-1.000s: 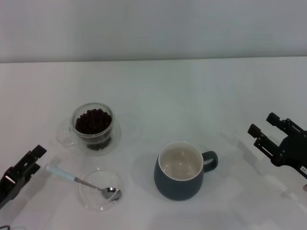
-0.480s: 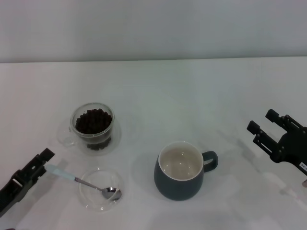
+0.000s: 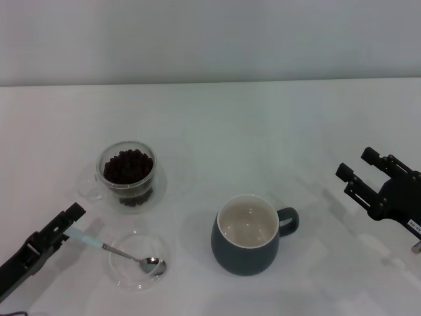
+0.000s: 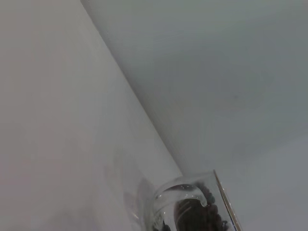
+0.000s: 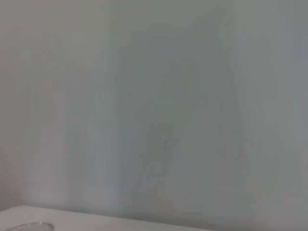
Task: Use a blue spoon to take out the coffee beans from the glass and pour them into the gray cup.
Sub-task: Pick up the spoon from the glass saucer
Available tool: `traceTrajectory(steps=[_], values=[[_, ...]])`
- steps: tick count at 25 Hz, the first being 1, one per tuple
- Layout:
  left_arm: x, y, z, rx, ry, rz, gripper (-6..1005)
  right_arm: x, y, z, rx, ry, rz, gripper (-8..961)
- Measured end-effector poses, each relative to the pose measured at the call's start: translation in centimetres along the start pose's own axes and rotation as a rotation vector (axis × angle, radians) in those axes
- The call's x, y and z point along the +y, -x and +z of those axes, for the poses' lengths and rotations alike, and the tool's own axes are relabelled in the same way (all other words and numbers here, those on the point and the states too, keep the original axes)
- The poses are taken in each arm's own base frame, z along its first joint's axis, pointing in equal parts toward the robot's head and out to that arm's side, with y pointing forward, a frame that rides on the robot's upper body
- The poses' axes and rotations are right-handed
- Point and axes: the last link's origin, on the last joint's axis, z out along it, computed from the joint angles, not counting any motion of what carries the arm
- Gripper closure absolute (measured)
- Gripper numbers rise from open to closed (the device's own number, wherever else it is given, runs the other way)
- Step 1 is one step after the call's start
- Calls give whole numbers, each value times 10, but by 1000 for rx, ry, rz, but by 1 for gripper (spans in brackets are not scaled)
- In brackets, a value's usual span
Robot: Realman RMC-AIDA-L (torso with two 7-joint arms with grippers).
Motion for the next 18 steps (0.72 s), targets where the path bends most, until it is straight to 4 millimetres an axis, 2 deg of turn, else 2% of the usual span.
traceTrajectory(steps=[11, 18], values=[[4, -1, 15, -71, 7, 40, 123, 2, 0, 2, -7, 4, -1, 289], [3, -3, 12, -70, 1, 44, 122, 3, 0, 1, -7, 2, 5, 289]])
